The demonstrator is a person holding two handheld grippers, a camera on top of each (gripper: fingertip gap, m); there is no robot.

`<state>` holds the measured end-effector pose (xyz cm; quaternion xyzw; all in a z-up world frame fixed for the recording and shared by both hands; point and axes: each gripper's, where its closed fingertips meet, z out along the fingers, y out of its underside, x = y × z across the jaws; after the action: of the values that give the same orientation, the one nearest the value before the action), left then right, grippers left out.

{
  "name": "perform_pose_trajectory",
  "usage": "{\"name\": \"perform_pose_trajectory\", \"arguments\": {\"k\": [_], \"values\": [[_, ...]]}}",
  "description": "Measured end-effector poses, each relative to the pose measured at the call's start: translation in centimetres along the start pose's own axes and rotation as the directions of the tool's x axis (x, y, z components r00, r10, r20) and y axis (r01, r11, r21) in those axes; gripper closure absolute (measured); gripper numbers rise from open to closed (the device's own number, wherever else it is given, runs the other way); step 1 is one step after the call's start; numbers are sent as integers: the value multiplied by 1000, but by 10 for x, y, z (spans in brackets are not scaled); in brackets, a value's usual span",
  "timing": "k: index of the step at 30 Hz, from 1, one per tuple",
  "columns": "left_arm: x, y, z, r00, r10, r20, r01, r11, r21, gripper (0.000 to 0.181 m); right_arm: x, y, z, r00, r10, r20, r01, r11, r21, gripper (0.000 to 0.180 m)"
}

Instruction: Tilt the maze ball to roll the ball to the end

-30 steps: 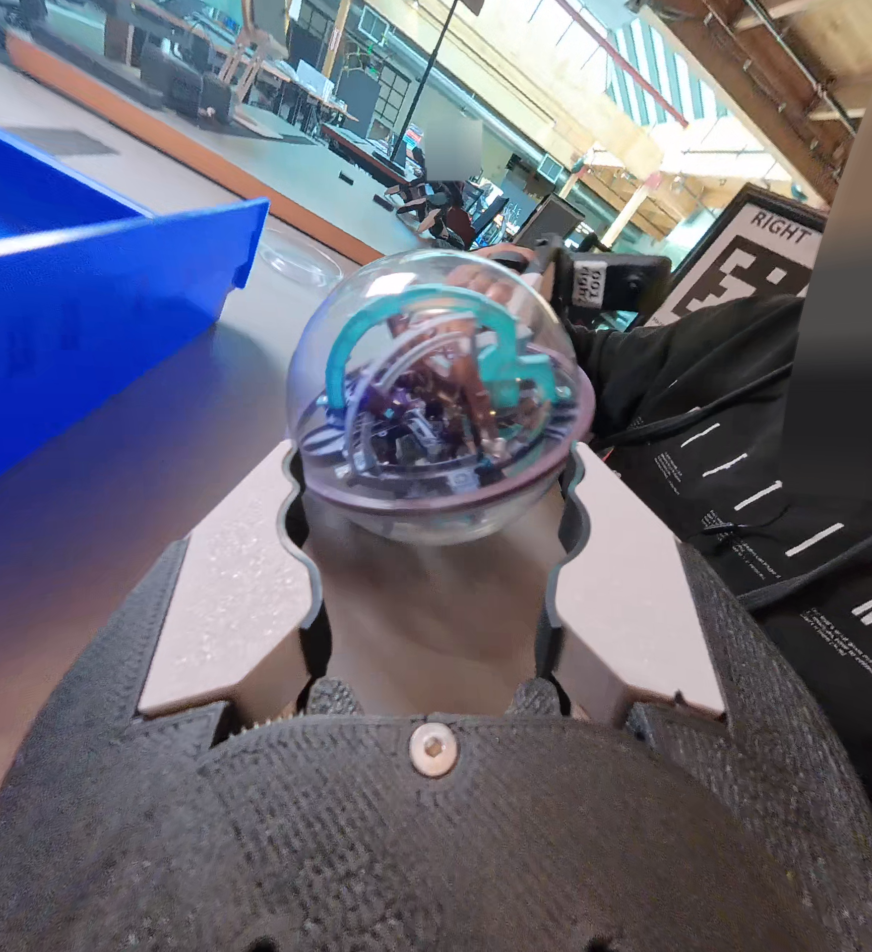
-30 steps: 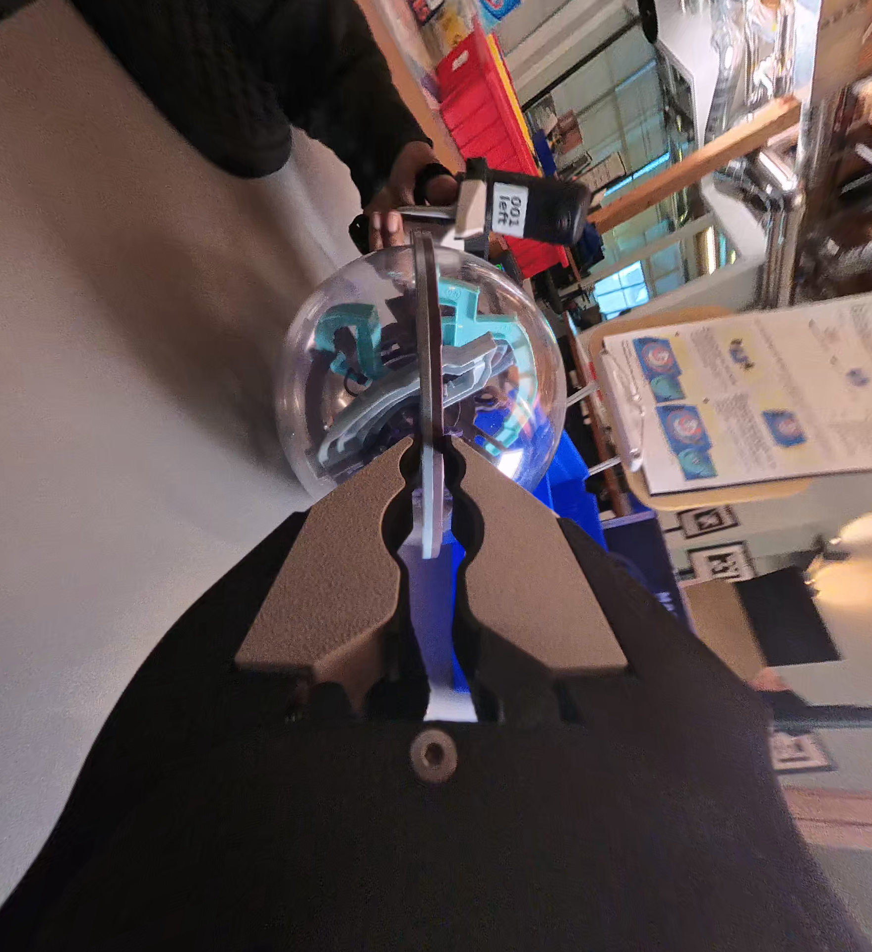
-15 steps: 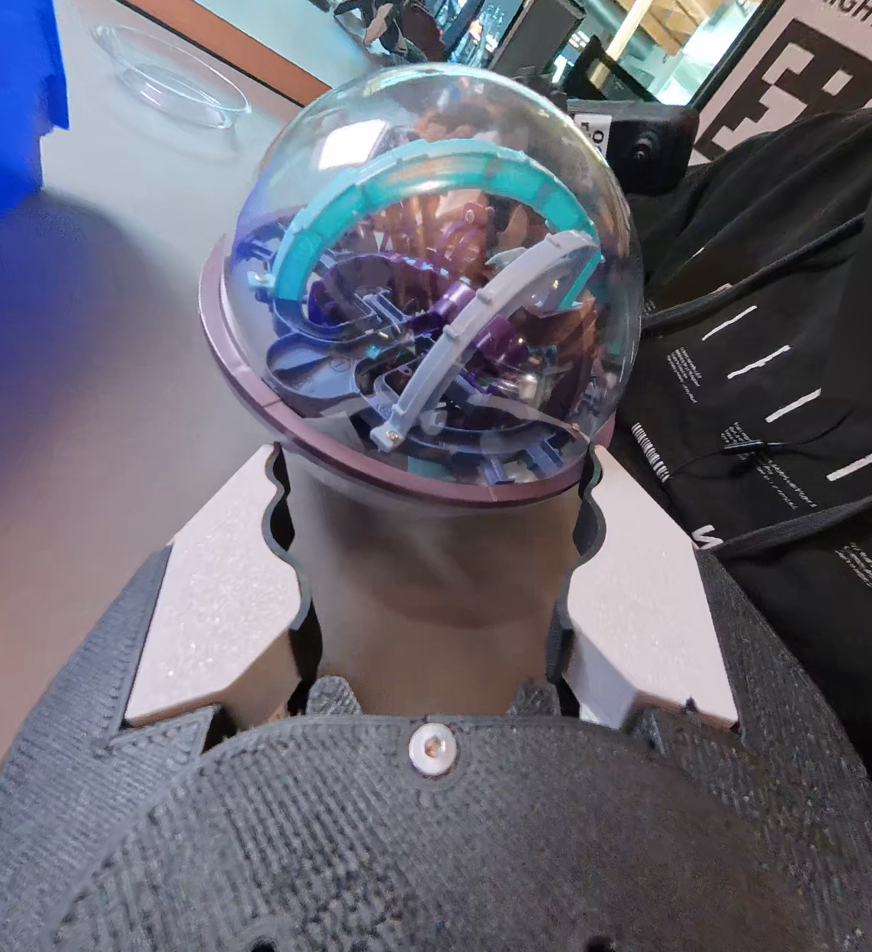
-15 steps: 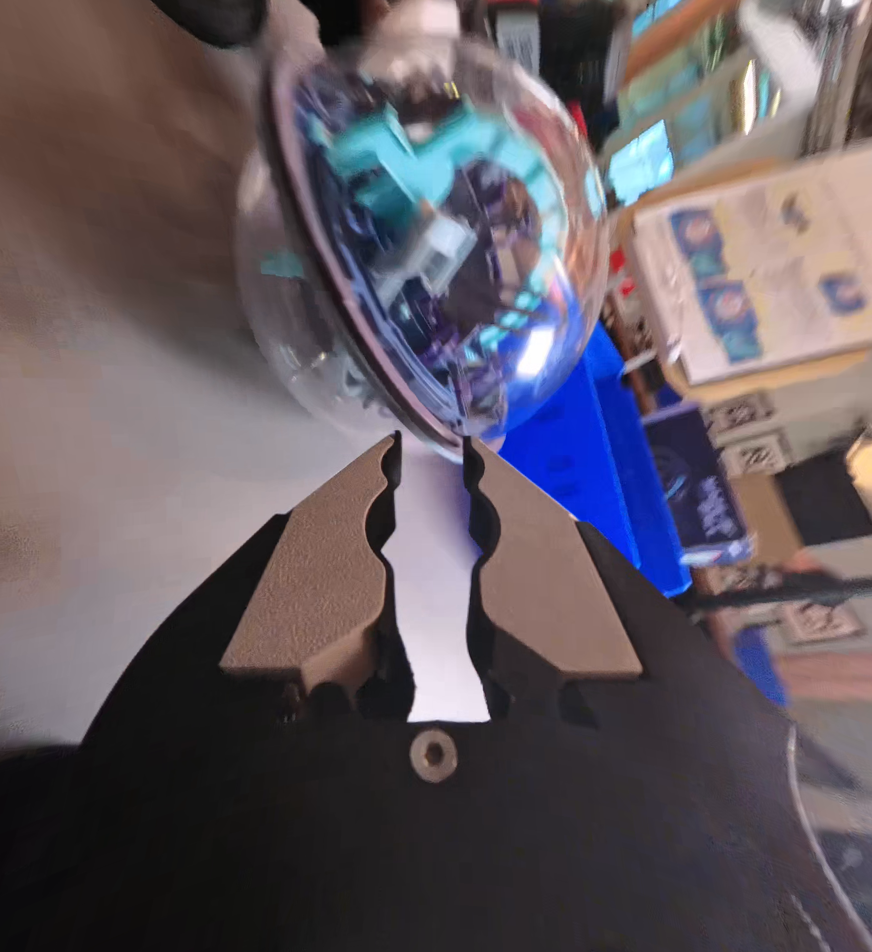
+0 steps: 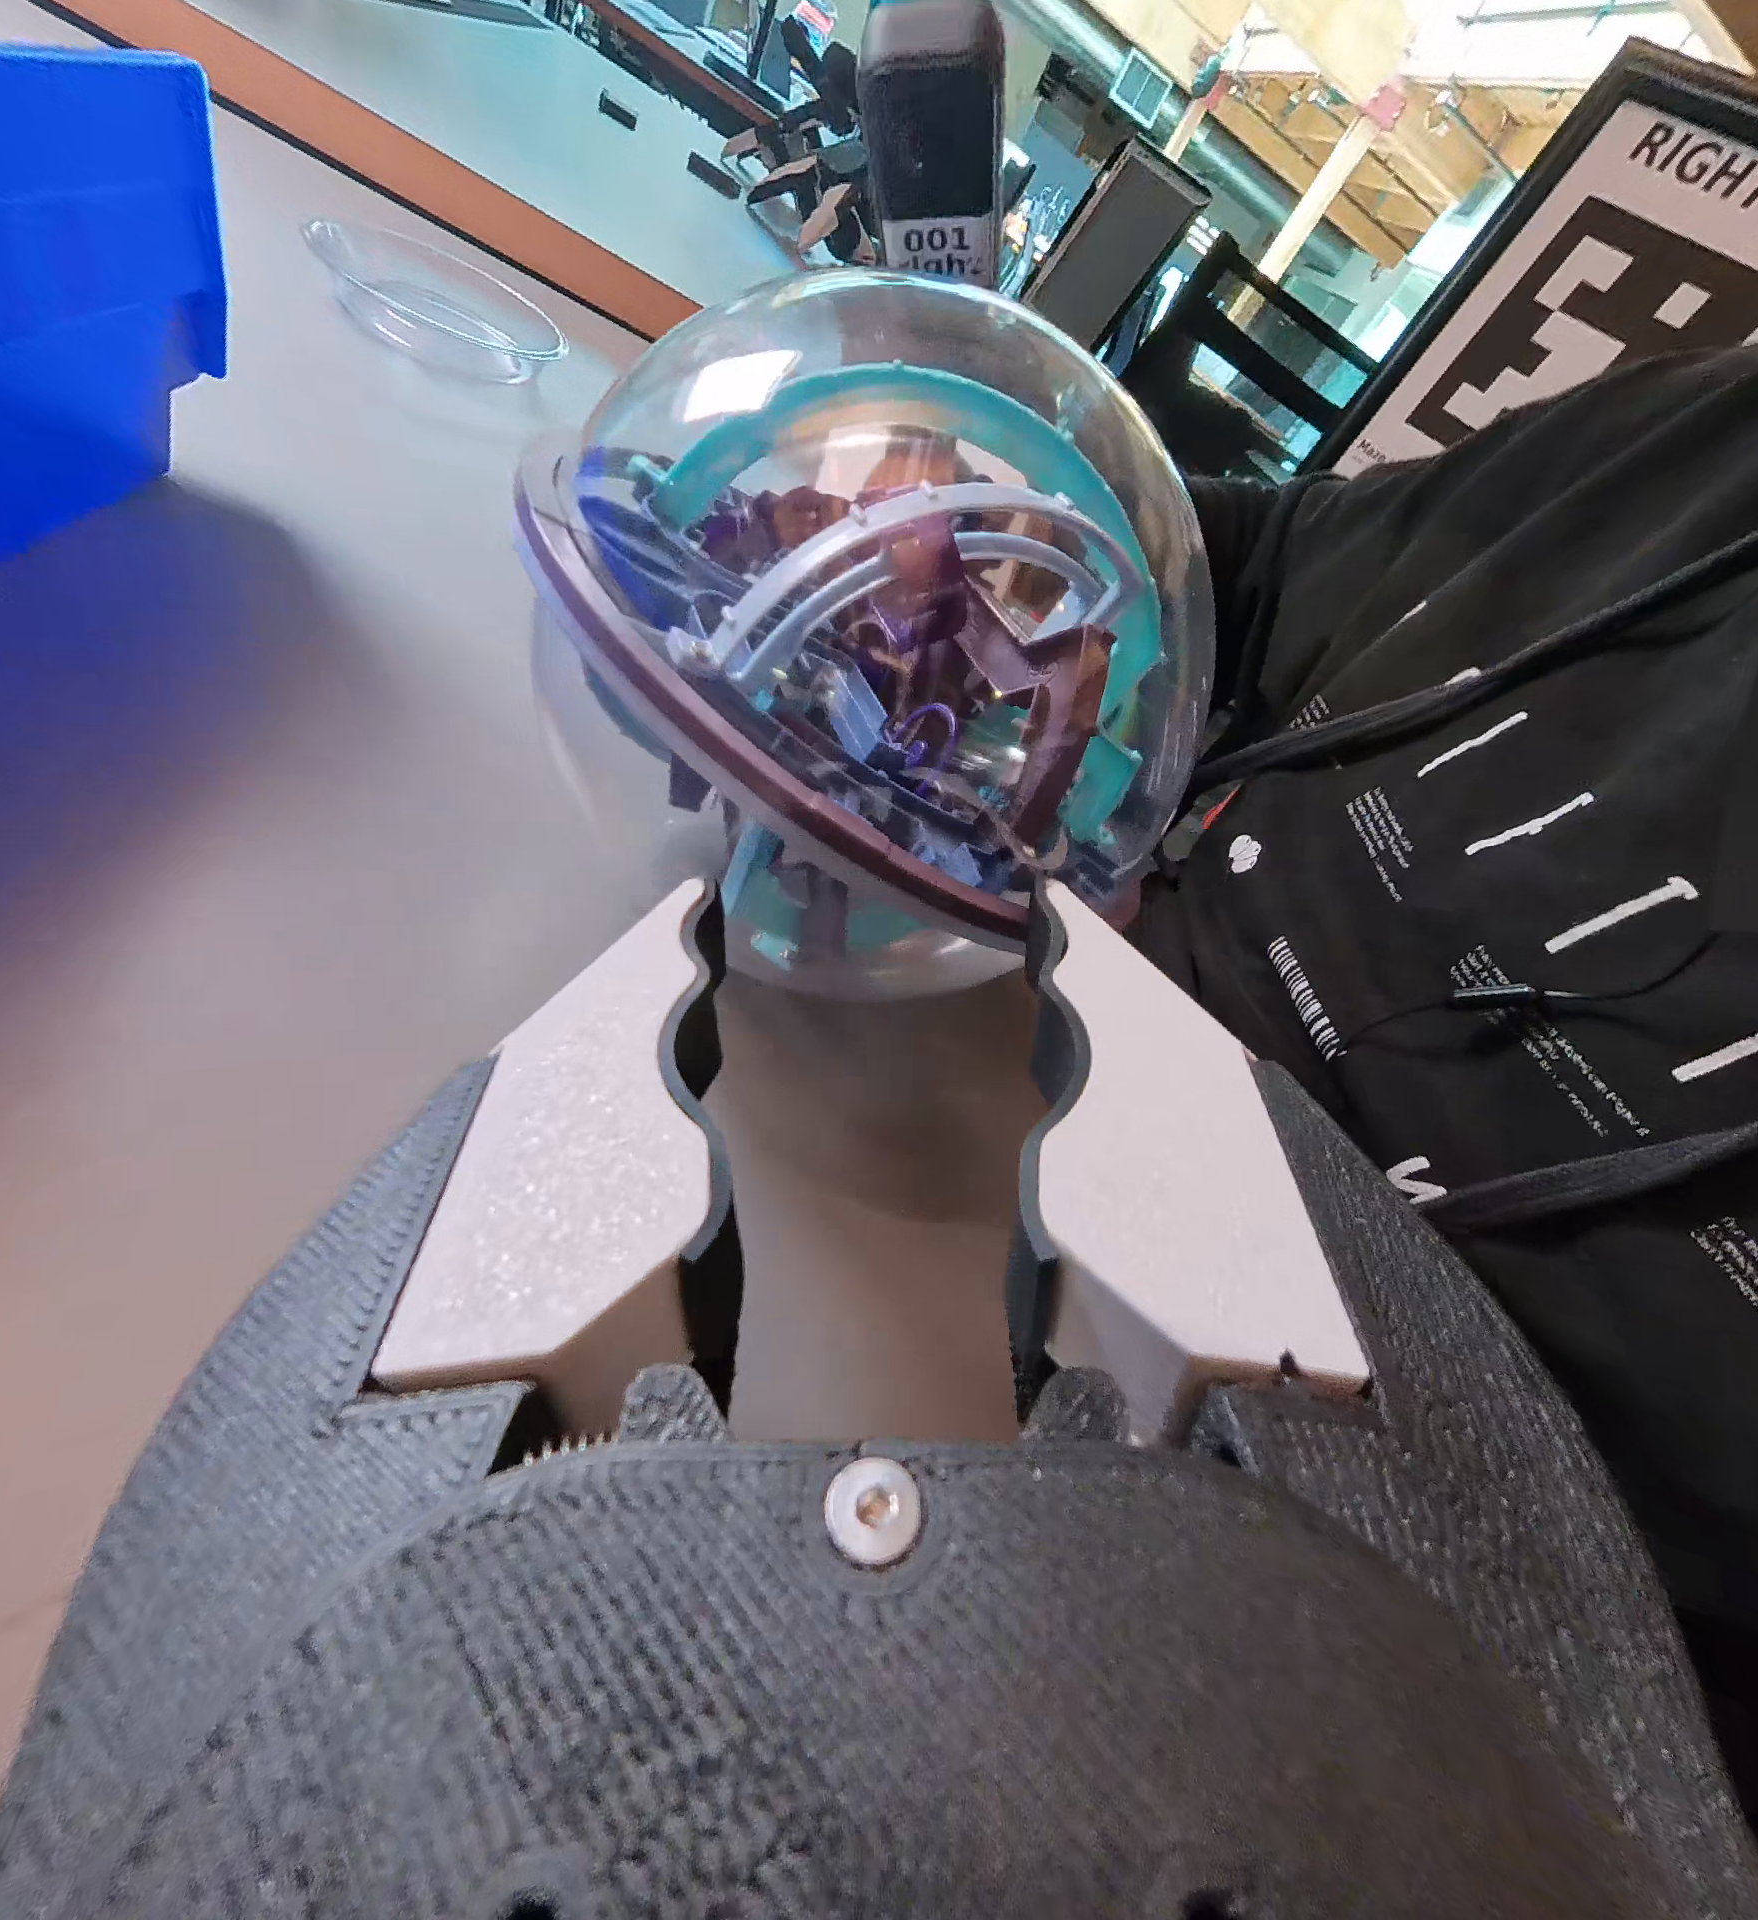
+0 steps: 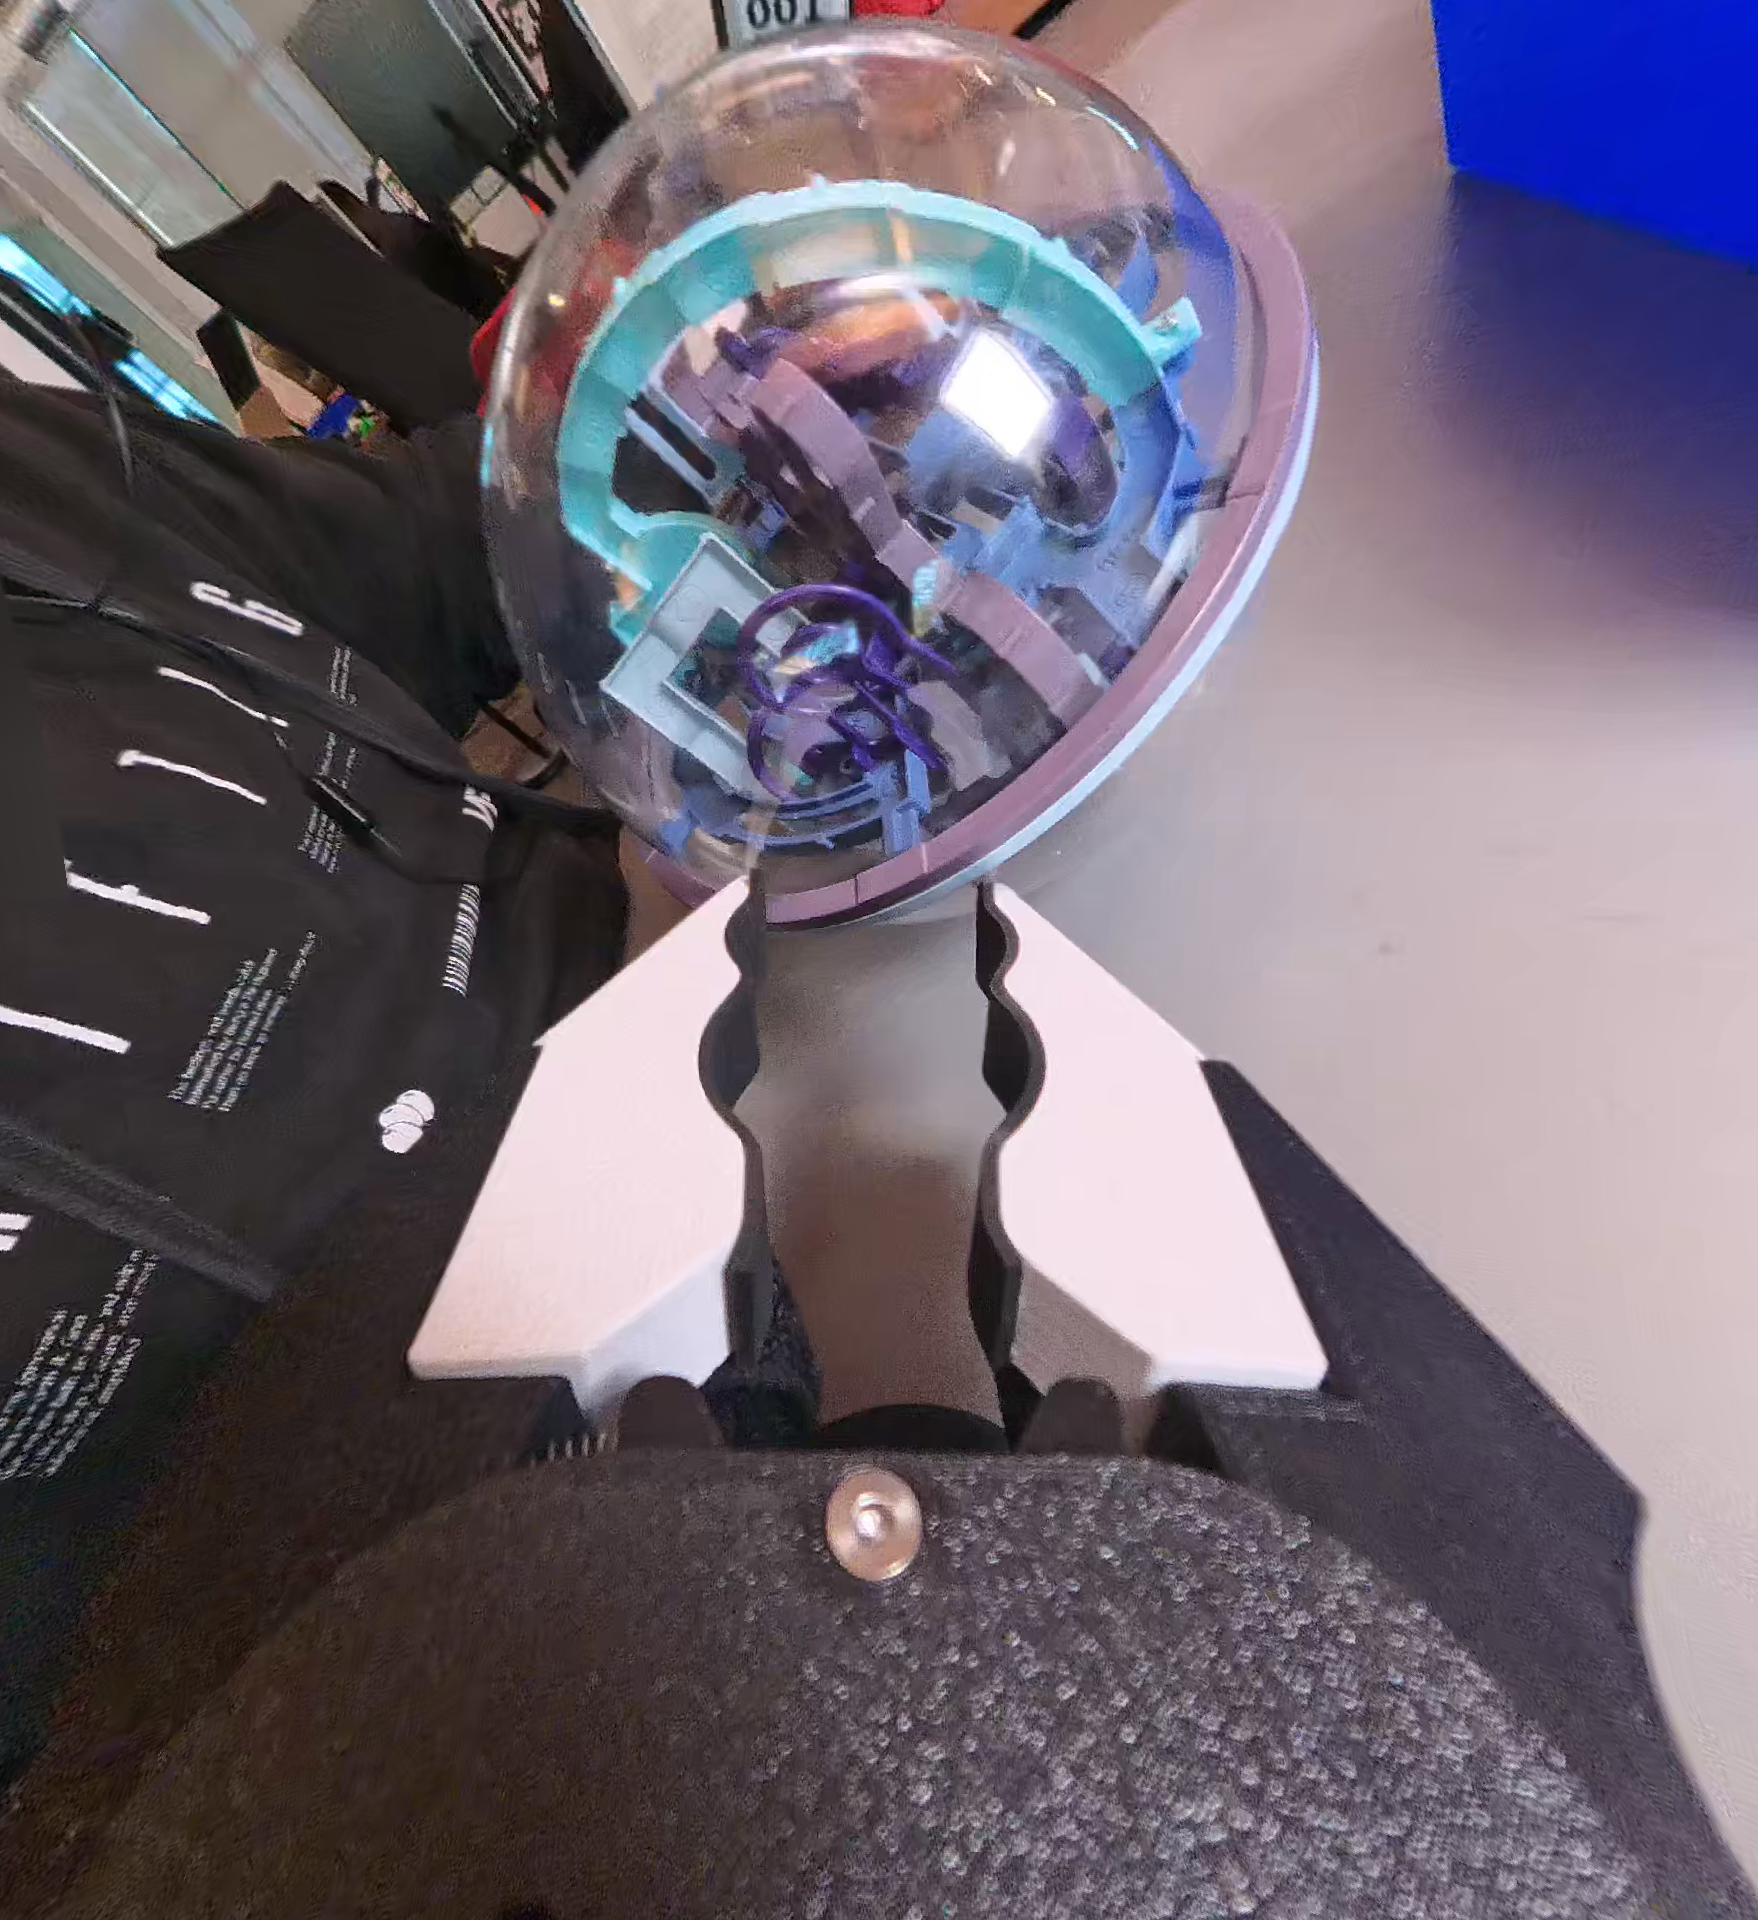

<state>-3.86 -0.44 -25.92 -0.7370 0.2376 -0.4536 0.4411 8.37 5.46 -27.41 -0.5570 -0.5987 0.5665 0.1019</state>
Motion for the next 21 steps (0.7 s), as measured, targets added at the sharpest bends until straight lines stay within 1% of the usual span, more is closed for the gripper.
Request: {"name": "perform_pose_trajectory", "arguments": {"k": [2,4,7,10,12,15,21], "values": [[0,-2,-2,1000,-30,-7,30,999,19,124,0,0,1,1000,17,10,-17,1000,-3,147],[-2,-1,-4,999,-51,-3,51,998,23,132,0,-3,0,1000,19,8,-19,1000,8,151],[-3,5,-6,998,-62,3,62,998,2,145,1,-8,-4,998,65,27,-65,998,13,164],[-6,11,-4,999,-46,26,47,998,-38,156,5,-17,-8,996,80,31,-80,996,24,169],[-8,13,-3,998,-36,50,39,998,-55,156,10,-21,-9,998,68,19,-68,997,26,171],[-12,19,-3,997,-27,72,33,996,-84,163,12,-29,-9,1000,27,4,-27,999,30,172],[-16,23,-1,996,-39,75,46,994,-97,164,11,-52,-12,999,-32,-2,32,999,21,173]]}}
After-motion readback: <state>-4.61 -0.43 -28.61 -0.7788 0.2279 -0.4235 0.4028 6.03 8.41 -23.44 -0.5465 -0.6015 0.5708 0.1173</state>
